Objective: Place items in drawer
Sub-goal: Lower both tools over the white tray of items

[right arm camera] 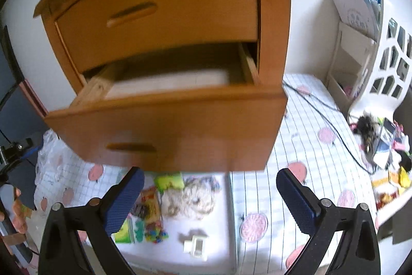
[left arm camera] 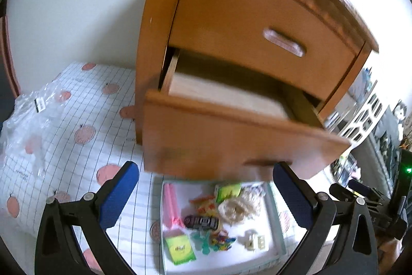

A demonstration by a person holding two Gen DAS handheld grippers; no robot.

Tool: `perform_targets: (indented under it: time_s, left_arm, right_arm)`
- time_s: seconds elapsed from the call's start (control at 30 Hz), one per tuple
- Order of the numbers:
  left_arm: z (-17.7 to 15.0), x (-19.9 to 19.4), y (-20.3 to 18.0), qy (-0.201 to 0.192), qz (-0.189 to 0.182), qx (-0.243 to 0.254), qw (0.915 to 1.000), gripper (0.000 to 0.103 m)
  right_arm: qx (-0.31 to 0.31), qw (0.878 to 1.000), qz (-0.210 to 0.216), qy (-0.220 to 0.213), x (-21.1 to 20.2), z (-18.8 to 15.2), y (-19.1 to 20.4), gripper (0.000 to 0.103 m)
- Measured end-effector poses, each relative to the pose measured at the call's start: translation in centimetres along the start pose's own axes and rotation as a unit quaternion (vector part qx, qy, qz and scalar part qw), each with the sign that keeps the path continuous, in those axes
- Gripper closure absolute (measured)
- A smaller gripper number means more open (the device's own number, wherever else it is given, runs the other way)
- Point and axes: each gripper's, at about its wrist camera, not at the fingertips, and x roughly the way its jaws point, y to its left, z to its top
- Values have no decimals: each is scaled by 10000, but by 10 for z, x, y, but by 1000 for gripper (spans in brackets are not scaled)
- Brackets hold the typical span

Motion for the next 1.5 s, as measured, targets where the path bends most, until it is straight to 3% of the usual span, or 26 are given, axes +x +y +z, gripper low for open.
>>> perform_targets:
  time_s: [0.27,0.43,0.6,0.8,0.93,1.1,1.2,1.43,1.5]
  left_arm:
    - [-28,27,0,668,206,-288,9971,0]
    - [-52,48,-2,1004,362,-381,9936,0]
    - [-81,75,6,1481,598,-137,9871,0]
    - [-103,96,21,1836,544,-304,9810,1]
    - [-114,108,23,2070,472,-275,9768,10]
    - [-125,120,25,2327,402,-295,9713,13]
    - [-131,128,31,2547,350,-408,9655,25]
    - [-144,137,38,2679,342,-473,9617,26]
    - [-146,138,38,2691,341,-476,9613,33]
  right_arm:
    - [202,9974,-65,688,22,-43,13,0]
    - [-71,9947,-175,1006,41,-63,33,0]
    - [-157,9906,-235,1338,63,-84,42,0]
    - [-140,9834,-369,1774,90,-106,35,0]
    - [206,9799,-211,1975,102,-108,22,2]
    - [383,9725,-164,2293,117,-114,21,4]
    - [464,9671,-111,2499,127,-118,21,8]
    - [542,9586,-108,2792,142,-126,24,12]
    - [552,9574,-96,2833,146,-127,23,14]
